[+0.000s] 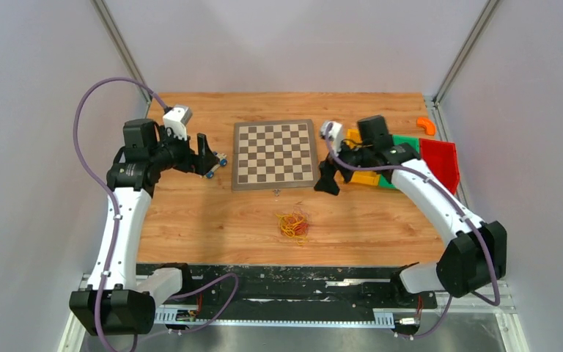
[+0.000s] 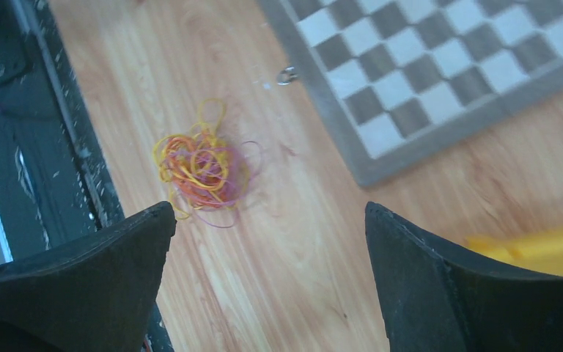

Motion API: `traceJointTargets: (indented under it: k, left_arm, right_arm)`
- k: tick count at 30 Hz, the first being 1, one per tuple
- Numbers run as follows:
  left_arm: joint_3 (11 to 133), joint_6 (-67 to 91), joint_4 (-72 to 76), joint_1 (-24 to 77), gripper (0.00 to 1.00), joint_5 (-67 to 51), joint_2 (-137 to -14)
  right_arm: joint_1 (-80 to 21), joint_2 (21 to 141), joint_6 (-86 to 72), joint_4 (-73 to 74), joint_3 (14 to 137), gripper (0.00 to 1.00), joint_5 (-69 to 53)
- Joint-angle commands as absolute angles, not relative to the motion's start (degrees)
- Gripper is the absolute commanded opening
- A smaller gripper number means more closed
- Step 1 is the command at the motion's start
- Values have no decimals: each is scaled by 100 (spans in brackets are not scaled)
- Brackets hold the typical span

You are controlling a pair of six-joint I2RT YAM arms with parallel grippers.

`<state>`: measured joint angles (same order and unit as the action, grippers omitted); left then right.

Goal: Untangle the cables

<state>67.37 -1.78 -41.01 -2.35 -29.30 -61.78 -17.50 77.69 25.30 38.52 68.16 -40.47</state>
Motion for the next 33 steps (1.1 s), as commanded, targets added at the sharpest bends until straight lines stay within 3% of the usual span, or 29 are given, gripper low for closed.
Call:
traceJointTargets:
  k: [1, 9, 14, 17, 19, 21, 27, 33]
  left_arm:
    - [6350, 324, -3275, -260, 100, -3817, -5815]
    - [5896, 877, -2943, -261, 100, -4364, -5673]
    - [5549, 1362, -2568, -261, 100, -4374, -5374]
    - [5324, 1637, -2405, -259, 100, -4372, -5319]
    - [5182, 1859, -2283, -257, 100, -4307, -5285]
    - [5049, 2008, -2163, -262, 100, -4311, -5245]
    - [4457, 2220, -1297, -190, 100, -5110, -5174]
    - [4062, 2044, -473, 764, 100, -5471, -5217]
  right_arm:
    - [-2790, 8174, 3101, 3757, 6708, 100, -3540]
    - [-3845, 9521, 3288, 3676, 6853, 96, -3290]
    - [-4085, 10235, 3359, 3606, 6875, 86, -3114]
    - [-4091, 10364, 3289, 3678, 6937, 63, -3125]
    - [-4089, 10265, 3284, 4027, 7151, 37, -3341]
    - [-4067, 9938, 3211, 4206, 7273, 3, -3612]
    - [-3696, 8962, 2719, 4043, 7451, 0, -4270]
    - [-3420, 8628, 1968, 3700, 7786, 0, -4834]
